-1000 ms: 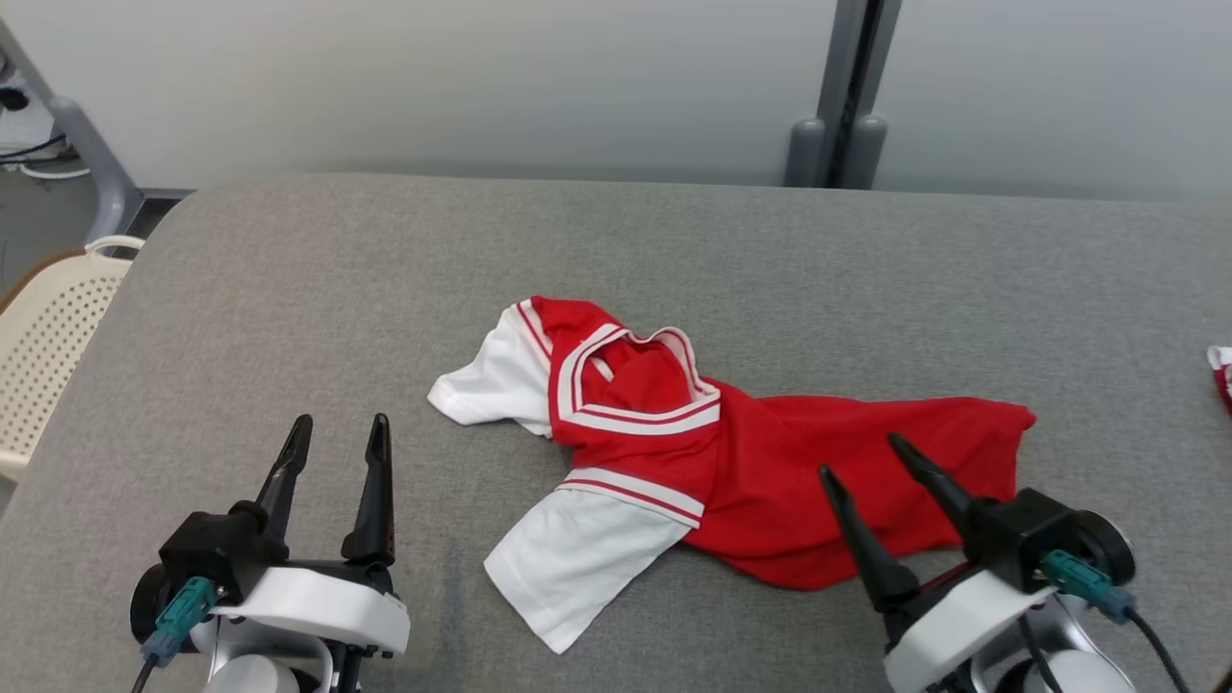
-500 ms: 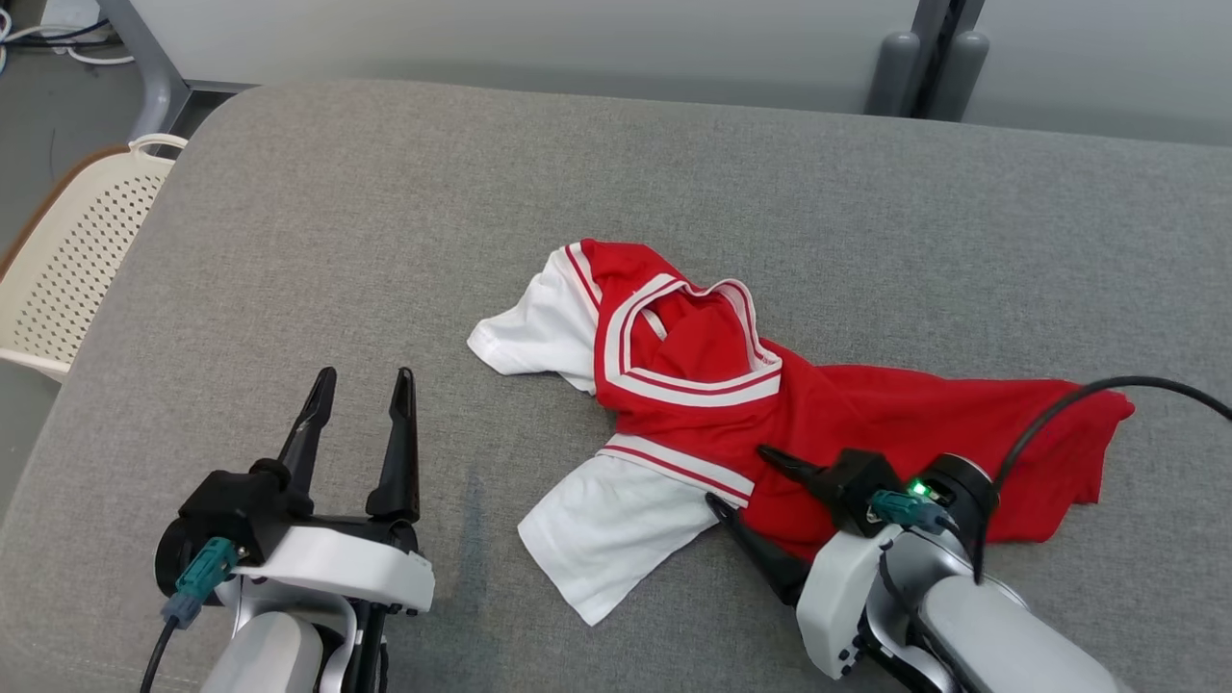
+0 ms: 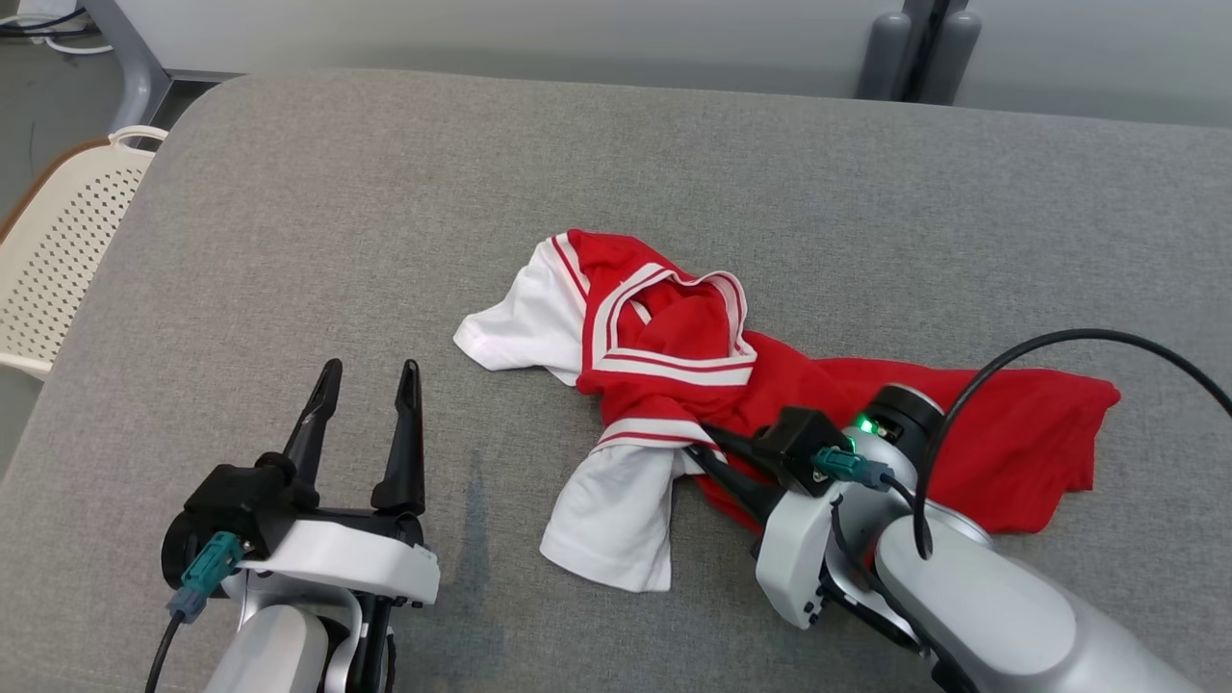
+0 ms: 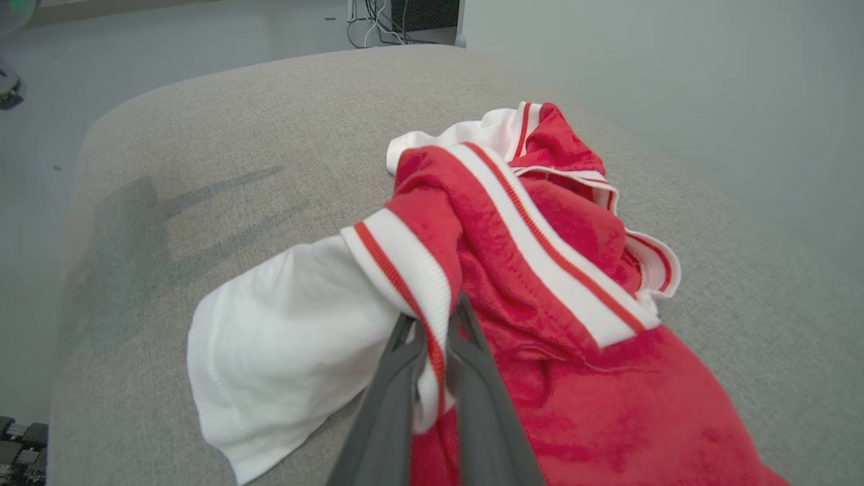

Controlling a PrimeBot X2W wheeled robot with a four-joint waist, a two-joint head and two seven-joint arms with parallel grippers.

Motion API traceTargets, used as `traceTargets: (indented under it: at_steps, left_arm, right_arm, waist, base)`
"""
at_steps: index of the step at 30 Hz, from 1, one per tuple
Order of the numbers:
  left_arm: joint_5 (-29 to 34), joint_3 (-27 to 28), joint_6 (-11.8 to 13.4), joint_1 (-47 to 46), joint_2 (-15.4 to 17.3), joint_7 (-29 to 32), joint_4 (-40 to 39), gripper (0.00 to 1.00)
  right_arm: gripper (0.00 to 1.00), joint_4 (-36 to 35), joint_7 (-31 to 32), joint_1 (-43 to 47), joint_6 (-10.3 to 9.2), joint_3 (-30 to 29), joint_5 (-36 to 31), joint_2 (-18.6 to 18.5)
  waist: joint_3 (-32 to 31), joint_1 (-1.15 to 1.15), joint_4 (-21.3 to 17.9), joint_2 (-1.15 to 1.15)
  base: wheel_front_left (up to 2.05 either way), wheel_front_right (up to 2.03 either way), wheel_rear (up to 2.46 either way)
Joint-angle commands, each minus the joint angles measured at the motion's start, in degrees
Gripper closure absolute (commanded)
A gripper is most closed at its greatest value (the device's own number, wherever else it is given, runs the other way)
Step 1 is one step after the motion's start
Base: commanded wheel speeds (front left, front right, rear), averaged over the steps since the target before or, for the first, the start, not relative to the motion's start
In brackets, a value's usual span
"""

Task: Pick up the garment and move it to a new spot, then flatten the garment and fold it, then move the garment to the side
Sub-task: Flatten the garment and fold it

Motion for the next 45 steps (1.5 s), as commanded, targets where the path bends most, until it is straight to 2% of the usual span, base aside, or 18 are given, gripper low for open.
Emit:
traceTargets:
  at_steps: [1, 9, 15, 20, 27, 37, 45]
  left_arm:
    - [0.4, 0.42, -0.23, -0.98, 0.11, -0.07, 0.11, 0.0]
    - [1.32, 2.02, -0.72, 0.34, -0.66, -0.07, 0.41, 0.0]
    - [1.86, 2.56, -1.18, 0.72, -0.98, -0.06, 0.85, 0.0]
    - [2.2, 2.71, -1.64, 0.29, -1.25, -0.06, 1.27, 0.0]
    - [2.71, 2.47, -1.98, -0.61, -1.68, -0.07, 1.34, 0.0]
    - [3.5, 2.64, -2.16, -0.73, -1.34, -0.03, 1.14, 0.0]
    - [3.94, 2.2, -2.06, -1.35, -0.51, 0.04, 1.16, 0.0]
  right_arm:
    - [1.0, -0.54, -0.47, -0.76, 0.0, 0.12, 0.46, -0.34]
    - [1.0, -6.34, -2.4, -6.33, 0.0, -1.78, -0.25, 1.61]
    - [1.0, -9.04, -3.47, -12.28, 0.0, -5.57, -1.52, 5.97]
    - [1.0, -9.56, -4.2, -16.87, 0.0, -8.12, -1.07, 8.91]
    - [1.0, -6.77, -6.1, -19.37, 0.0, -11.77, 0.49, 10.12]
    - [1.0, 1.16, -8.95, -10.16, 0.01, -19.97, 1.34, 5.97]
    - [1.0, 6.95, -11.18, 0.15, 0.0, -30.99, 2.89, 0.4]
  waist:
    - [-0.07, 0.0, -0.13, 0.0]
    - [-1.07, 0.0, -1.87, 0.0]
    - [-1.6, 0.0, -3.85, 0.0]
    - [-1.67, 0.0, -5.15, 0.0]
    - [-1.14, 0.0, -6.26, 0.0]
    - [0.16, 0.0, -9.69, 0.0]
    - [0.75, 0.0, -11.87, 0.0]
  base:
    - [0.0, 0.0, 0.0]
    - [0.0, 0.0, 0.0]
    - [0.0, 0.0, 0.0]
    - [0.0, 0.0, 0.0]
    - [0.0, 0.0, 0.0]
    - [0.0, 0.0, 0.0]
    - [0.0, 0.0, 0.0]
